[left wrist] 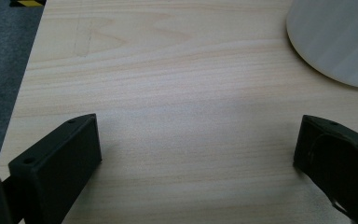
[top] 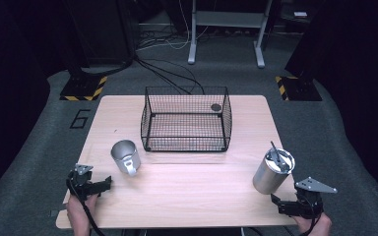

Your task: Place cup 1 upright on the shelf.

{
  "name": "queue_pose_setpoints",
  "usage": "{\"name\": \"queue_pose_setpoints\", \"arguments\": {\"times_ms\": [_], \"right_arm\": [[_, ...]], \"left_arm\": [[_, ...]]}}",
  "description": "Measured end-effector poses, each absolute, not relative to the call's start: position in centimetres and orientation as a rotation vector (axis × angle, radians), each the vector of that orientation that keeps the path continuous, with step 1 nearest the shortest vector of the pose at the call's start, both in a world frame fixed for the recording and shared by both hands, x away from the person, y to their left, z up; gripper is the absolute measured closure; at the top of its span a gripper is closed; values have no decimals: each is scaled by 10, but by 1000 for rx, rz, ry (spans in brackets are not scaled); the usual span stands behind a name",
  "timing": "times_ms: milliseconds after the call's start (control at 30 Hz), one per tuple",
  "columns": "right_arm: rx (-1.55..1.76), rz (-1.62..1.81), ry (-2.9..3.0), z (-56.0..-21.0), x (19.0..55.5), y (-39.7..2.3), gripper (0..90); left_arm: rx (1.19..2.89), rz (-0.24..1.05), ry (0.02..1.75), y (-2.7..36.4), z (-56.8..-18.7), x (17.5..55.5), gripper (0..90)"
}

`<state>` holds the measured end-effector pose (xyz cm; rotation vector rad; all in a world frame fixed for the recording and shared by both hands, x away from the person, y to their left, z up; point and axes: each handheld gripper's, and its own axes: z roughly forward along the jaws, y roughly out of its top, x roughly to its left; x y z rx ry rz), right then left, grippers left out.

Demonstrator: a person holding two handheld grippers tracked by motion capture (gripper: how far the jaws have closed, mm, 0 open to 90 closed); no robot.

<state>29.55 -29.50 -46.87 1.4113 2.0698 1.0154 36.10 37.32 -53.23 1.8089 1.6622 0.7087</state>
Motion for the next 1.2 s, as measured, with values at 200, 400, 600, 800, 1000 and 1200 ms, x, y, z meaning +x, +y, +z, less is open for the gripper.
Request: {"name": "queue_pose_setpoints", "arguments": {"times_ms": [200,400,600,800,1000,1200], "right_arm": [[1390,1043,2057,-456,299,-290,0],[1357,1067,2023,-436,311,-285,0],[1348,1064,2011,-426,321,-283,0],[1336,1060,2008,-417,334,-278,0],[1330,1047,2008,-415,345,-272,0],[1340,1053,2010,-416,354,-269,0]], "left_arm": [[1810,709,1662,373,-532,361,4],[1810,709,1662,373,-532,361,4],[1810,709,1662,373,-532,361,4],[1808,709,1662,373,-532,361,4],[1811,706,1663,373,-532,361,4],[1809,710,1662,373,-532,361,4]]}}
